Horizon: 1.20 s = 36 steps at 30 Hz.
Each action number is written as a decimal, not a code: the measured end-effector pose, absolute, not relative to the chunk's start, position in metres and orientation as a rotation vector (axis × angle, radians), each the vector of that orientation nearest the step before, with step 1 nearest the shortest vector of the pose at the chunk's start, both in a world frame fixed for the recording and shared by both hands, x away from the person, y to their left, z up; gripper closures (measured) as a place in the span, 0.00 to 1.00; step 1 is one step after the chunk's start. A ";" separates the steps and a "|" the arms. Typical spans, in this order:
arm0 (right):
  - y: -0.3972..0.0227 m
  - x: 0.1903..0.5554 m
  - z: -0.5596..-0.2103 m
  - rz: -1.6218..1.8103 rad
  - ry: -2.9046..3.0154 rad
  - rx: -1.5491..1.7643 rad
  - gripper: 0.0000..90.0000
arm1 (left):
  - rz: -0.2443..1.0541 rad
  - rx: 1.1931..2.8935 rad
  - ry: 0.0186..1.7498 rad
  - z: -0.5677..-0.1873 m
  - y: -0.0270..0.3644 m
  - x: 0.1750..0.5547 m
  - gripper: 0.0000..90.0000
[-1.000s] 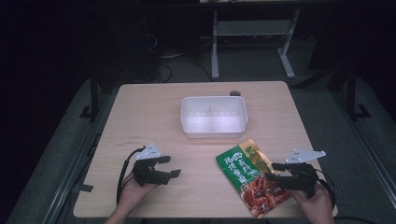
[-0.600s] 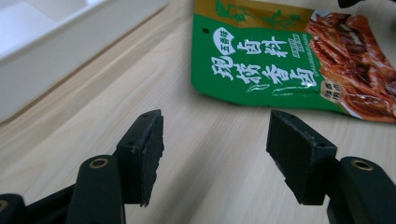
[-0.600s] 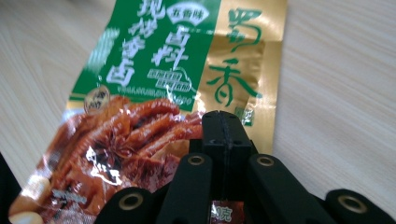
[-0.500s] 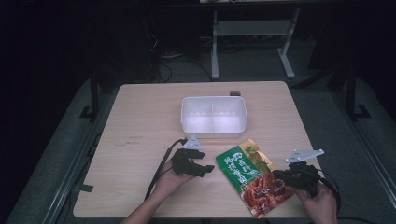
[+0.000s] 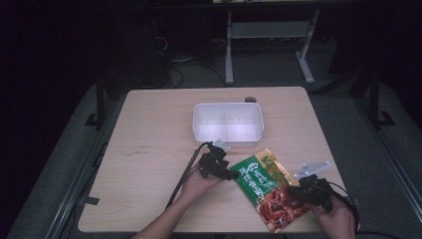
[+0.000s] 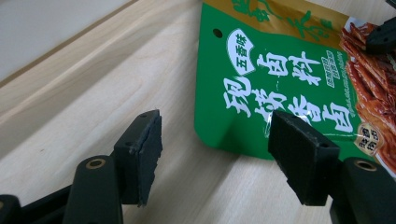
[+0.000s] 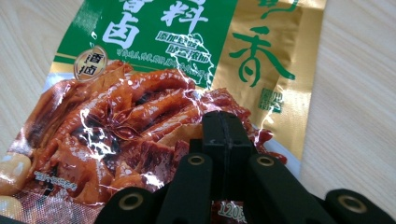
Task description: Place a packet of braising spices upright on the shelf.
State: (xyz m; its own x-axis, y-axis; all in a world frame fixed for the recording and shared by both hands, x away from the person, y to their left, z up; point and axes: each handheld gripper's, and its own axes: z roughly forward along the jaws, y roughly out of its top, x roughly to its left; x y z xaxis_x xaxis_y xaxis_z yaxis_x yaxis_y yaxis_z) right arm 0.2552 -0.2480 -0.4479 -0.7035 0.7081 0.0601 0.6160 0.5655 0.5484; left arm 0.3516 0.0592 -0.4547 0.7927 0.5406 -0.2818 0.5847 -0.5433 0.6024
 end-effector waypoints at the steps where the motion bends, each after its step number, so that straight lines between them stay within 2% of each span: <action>1: -0.247 0.255 -0.448 0.819 2.632 1.117 1.00 | -0.092 2.268 0.832 -0.455 0.058 0.353 0.40; 5: -0.246 0.255 -0.449 0.807 2.634 1.114 1.00 | -0.117 2.280 0.843 -0.459 0.053 0.357 0.41; 9: -0.244 0.255 -0.451 0.778 2.636 1.095 1.00 | -0.157 2.281 0.835 -0.459 0.051 0.360 0.49; 12: -0.243 0.255 -0.451 0.778 2.636 1.094 1.00 | -0.191 2.286 0.807 -0.460 0.046 0.359 0.60; 14: -0.244 0.255 -0.452 0.781 2.636 1.095 1.00 | -0.162 2.300 0.801 -0.459 0.044 0.358 0.64; 16: -0.244 0.255 -0.452 0.782 2.636 1.094 1.00 | -0.160 2.299 0.792 -0.458 0.044 0.358 0.73; 17: -0.244 0.255 -0.452 0.783 2.635 1.093 1.00 | -0.166 2.289 0.788 -0.457 0.044 0.358 0.73; 19: -0.244 0.255 -0.452 0.793 2.634 1.095 1.00 | -0.165 2.289 0.754 -0.453 0.044 0.357 0.87; 22: -0.245 0.255 -0.453 0.806 2.635 1.099 0.99 | -0.151 2.297 0.719 -0.450 0.043 0.355 0.96; 23: -0.247 0.257 -0.452 0.812 2.622 1.121 0.89 | -0.145 2.295 0.699 -0.446 0.042 0.353 0.98; 24: -0.247 0.257 -0.452 0.812 2.622 1.121 0.89 | -0.145 2.295 0.699 -0.446 0.042 0.353 0.99; 25: -0.250 0.259 -0.452 0.848 2.630 1.160 0.80 | -0.137 2.297 0.683 -0.444 0.042 0.351 1.00; 27: -0.251 0.260 -0.452 0.859 2.633 1.167 0.76 | -0.128 2.298 0.673 -0.443 0.041 0.350 1.00; 28: -0.252 0.260 -0.450 0.866 2.617 1.187 0.65 | -0.123 2.298 0.666 -0.441 0.041 0.349 1.00; 29: -0.252 0.260 -0.450 0.866 2.617 1.187 0.65 | -0.119 2.295 0.659 -0.440 0.041 0.348 1.00; 35: -0.252 0.266 -0.435 1.015 2.554 1.197 0.42 | -0.064 2.281 0.595 -0.423 0.042 0.342 1.00; 36: -0.252 0.266 -0.435 1.015 2.554 1.197 0.42 | -0.046 2.287 0.582 -0.420 0.042 0.340 1.00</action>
